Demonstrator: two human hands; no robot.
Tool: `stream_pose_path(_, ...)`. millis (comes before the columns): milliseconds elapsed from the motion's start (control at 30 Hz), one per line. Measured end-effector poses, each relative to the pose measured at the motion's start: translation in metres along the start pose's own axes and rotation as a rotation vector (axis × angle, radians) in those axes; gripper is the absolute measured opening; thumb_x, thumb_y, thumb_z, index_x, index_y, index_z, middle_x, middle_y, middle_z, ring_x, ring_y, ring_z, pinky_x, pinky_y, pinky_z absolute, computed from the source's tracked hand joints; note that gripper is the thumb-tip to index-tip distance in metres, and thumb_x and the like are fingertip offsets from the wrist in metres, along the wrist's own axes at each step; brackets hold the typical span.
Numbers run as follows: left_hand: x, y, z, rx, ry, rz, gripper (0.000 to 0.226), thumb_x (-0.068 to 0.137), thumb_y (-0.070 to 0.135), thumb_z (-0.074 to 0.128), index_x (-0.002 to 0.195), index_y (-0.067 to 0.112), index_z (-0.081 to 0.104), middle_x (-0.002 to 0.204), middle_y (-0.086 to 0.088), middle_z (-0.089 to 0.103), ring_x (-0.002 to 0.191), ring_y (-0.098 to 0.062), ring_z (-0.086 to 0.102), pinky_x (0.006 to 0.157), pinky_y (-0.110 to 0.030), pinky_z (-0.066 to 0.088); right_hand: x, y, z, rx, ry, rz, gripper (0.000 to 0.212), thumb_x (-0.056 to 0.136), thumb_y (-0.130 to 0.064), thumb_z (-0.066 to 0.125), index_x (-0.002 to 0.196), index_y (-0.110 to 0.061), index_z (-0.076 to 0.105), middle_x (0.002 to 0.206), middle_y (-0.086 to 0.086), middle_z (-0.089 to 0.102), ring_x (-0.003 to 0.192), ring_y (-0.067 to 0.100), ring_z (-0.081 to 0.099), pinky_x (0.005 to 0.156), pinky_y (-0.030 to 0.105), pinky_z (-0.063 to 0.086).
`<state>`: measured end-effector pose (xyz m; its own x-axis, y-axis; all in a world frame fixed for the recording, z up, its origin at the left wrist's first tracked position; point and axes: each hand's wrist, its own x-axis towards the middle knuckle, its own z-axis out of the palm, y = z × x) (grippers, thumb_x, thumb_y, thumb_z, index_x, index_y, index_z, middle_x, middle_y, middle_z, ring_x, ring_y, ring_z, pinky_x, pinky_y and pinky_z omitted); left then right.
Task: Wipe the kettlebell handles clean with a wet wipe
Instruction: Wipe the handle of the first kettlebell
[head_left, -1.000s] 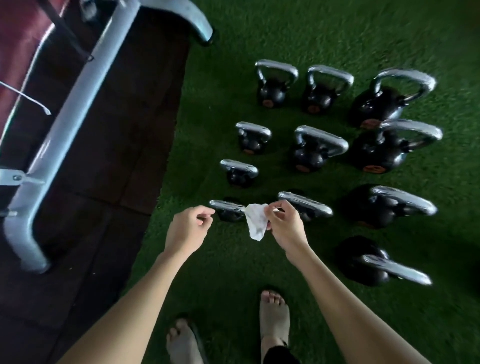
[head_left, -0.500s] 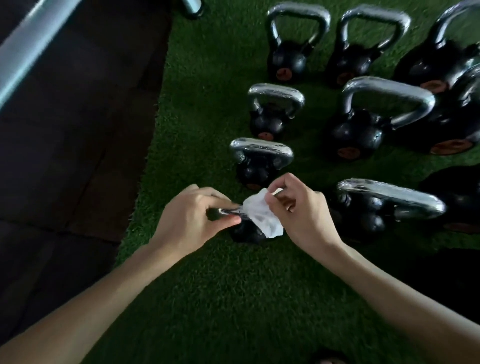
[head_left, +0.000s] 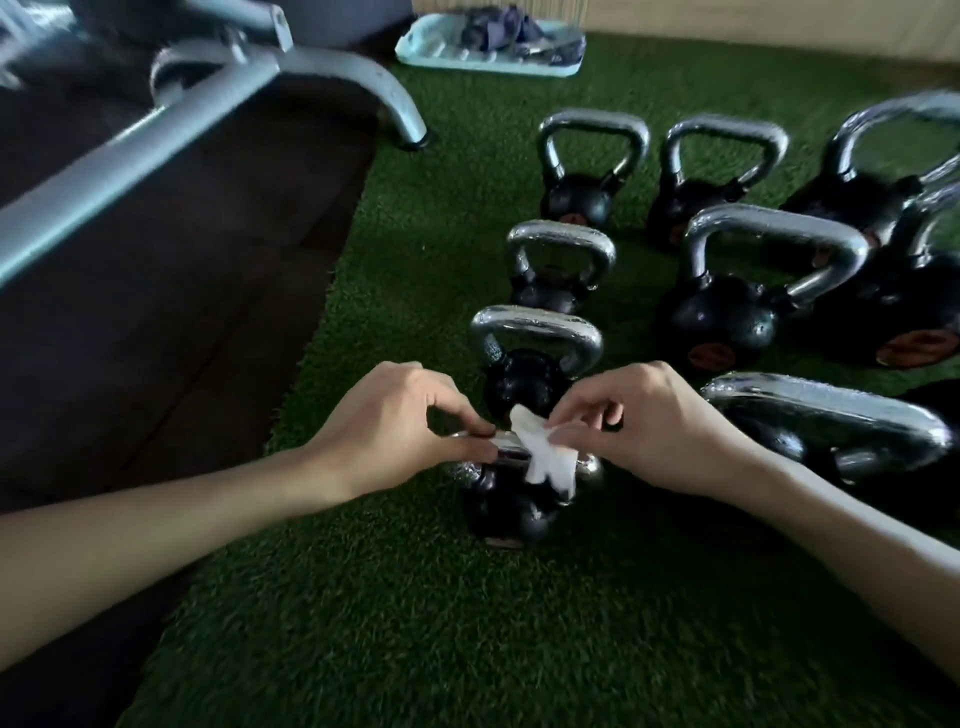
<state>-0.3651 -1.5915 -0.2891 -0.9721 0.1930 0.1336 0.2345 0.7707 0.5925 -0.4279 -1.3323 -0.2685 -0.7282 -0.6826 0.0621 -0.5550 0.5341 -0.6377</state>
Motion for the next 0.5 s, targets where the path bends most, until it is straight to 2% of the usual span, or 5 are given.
stream_pose_path(133,0.002,0.002,-0.002,-0.06,-0.046,-0.087,0.024,0.069,0.057,0.085,0.085,0.039,0.081,0.077,0.024,0.071,0.062,-0.011,0.062,0.055,-0.032,0.046,0.006,-0.013,-0.012,0.397,0.039,0.235,0.003,0.089,-0.017,0.076,0.091,-0.019,0.077,0.077,-0.004,0.076,0.062,0.002,0.063,0.061,0.015,0.048)
stream_pose_path(267,-0.002,0.008,-0.005,-0.093,-0.063,-0.085,0.022,0.072,0.044,0.088,0.089,0.03,0.083,0.083,0.018,0.071,0.057,0.013,0.054,0.055,-0.008,0.036,0.012,-0.011,0.003,0.473,-0.129,0.447,0.024,0.091,0.003,0.063,0.095,-0.015,0.078,0.067,-0.009,0.07,0.05,-0.006,0.051,0.053,0.012,0.036)
stream_pose_path(333,-0.002,0.009,-0.006,-0.094,-0.077,-0.081,0.024,0.071,0.045,0.088,0.089,0.031,0.083,0.086,0.017,0.072,0.05,0.007,0.053,0.051,-0.01,0.033,0.015,-0.01,0.007,0.48,-0.108,0.512,0.026,0.091,0.003,0.06,0.094,-0.014,0.078,0.06,-0.013,0.065,0.048,-0.006,0.051,0.052,0.011,0.035)
stream_pose_path(433,0.003,0.008,-0.007,-0.081,-0.099,-0.139,0.027,0.069,0.056,0.086,0.087,0.037,0.081,0.084,0.017,0.074,0.046,-0.018,0.057,0.047,-0.032,0.043,0.016,-0.012,0.005,0.383,-0.139,0.503,0.028,0.092,-0.005,0.061,0.091,-0.025,0.08,0.073,-0.008,0.075,0.07,0.006,0.065,0.073,0.023,0.049)
stream_pose_path(500,0.006,0.007,-0.006,-0.058,-0.118,-0.151,0.029,0.067,0.061,0.084,0.086,0.04,0.08,0.083,0.014,0.076,0.052,-0.028,0.061,0.049,-0.037,0.047,0.015,-0.016,0.006,0.284,-0.18,0.459,0.024,0.093,-0.017,0.064,0.089,-0.033,0.081,0.087,0.001,0.077,0.084,0.019,0.07,0.09,0.04,0.054)
